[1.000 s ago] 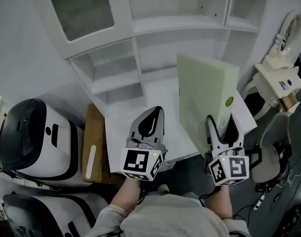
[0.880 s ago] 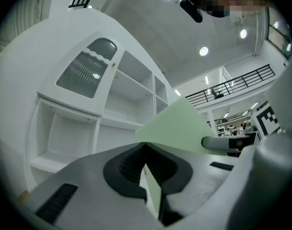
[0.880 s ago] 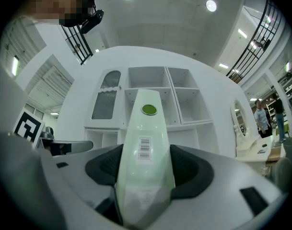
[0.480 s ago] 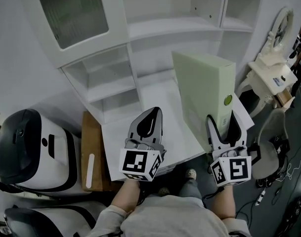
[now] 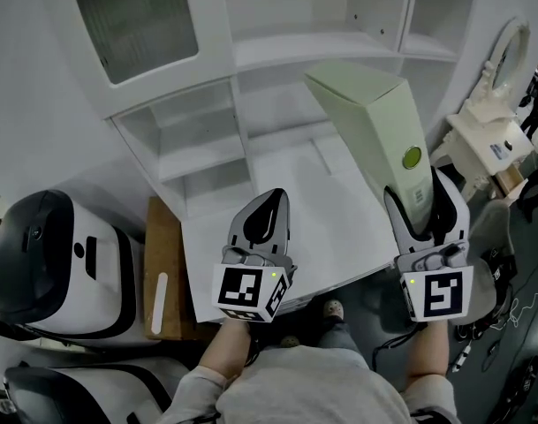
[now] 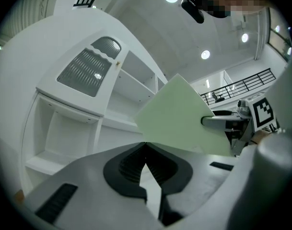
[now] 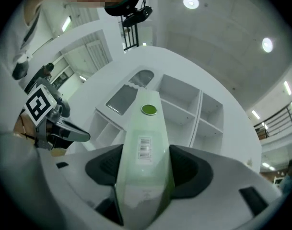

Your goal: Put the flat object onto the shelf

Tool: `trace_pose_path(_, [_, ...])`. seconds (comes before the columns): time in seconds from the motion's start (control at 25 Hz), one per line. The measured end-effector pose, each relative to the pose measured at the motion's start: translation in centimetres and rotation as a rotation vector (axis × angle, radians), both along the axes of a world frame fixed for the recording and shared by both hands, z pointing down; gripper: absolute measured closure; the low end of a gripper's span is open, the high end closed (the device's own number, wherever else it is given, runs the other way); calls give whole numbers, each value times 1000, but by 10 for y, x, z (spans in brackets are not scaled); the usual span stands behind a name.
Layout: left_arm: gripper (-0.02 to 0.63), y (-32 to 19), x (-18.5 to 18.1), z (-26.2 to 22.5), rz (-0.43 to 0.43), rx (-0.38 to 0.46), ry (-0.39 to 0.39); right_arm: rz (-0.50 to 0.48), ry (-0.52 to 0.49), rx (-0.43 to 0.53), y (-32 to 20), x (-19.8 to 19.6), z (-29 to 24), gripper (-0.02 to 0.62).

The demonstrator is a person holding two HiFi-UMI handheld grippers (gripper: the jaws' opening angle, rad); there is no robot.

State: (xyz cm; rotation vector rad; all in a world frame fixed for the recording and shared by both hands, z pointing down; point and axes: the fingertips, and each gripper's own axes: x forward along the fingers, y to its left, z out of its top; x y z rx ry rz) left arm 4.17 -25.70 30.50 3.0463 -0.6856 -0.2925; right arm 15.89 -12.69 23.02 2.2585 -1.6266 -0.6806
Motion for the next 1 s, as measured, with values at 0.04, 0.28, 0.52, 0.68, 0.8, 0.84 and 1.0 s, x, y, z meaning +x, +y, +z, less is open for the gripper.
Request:
trace_pose_path(0.04, [592, -1, 0, -1, -2, -1, 3, -5, 31, 2, -2, -1, -7, 305])
trace_pose_path(0.28, [592, -1, 4, -4, -11, -2, 6, -15, 214, -26, -7, -2, -40, 305])
trace_pose_path(0.52, [592, -2, 6, -4, -26, 4, 6, -8, 448, -126, -17, 1, -59, 305])
trace_pose_path(0.68, [592, -6, 6, -6, -44, 7, 9, -8, 594, -168, -32, 1, -68, 305])
trace_pose_path(0.8, [592, -9, 7, -7, -59, 7, 11, -6, 715, -184, -46, 0, -73, 305])
trace_pose_path(0.84, [592, -10, 7, -7, -65, 6, 12, -6, 750, -188, -50, 0, -75, 305])
trace_pose_path(1.0, [592, -15, 8, -9, -92, 5, 18, -18, 842, -196, -66, 4, -79, 305])
